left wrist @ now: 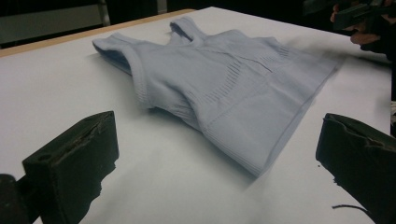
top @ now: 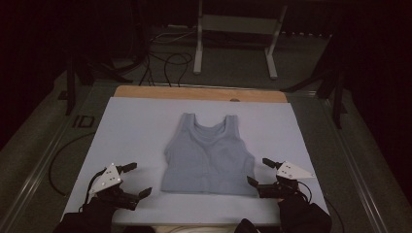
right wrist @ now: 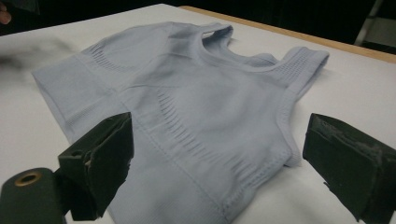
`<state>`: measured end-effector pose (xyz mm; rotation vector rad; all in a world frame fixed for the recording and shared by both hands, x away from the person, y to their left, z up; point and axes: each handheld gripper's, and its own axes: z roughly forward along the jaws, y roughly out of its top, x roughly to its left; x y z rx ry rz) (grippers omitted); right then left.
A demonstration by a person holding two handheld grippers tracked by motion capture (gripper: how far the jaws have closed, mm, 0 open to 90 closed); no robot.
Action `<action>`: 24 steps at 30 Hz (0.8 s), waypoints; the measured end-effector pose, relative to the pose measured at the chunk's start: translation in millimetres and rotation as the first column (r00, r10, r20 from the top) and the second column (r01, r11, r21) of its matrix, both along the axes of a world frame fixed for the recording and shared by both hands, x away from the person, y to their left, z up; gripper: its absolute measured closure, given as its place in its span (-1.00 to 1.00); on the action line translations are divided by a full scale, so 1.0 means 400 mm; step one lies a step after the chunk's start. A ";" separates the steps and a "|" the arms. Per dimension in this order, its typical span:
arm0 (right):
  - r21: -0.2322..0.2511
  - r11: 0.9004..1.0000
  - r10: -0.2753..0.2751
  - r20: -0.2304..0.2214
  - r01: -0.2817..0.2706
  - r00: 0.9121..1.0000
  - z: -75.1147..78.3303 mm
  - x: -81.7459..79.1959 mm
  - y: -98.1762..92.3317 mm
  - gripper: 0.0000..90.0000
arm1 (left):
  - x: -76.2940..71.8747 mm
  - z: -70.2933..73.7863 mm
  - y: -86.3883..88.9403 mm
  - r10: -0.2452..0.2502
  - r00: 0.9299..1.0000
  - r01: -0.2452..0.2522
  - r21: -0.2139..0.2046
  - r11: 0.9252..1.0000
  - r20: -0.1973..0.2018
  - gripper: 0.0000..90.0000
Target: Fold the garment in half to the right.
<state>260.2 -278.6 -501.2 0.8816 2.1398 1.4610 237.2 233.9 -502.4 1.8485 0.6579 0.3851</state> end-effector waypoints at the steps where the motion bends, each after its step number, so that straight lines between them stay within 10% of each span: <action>1: 0.000 1.000 0.000 0.000 0.000 1.000 0.000 0.000 0.000 -0.80 | 0.000 0.000 0.000 0.000 1.000 0.000 0.000 1.000 0.000 -0.99; 24: -0.008 1.000 0.011 0.005 -0.011 1.000 0.010 -0.003 0.007 -0.81 | 0.006 -0.008 -0.018 -0.034 0.999 0.034 0.020 0.999 -0.014 -1.00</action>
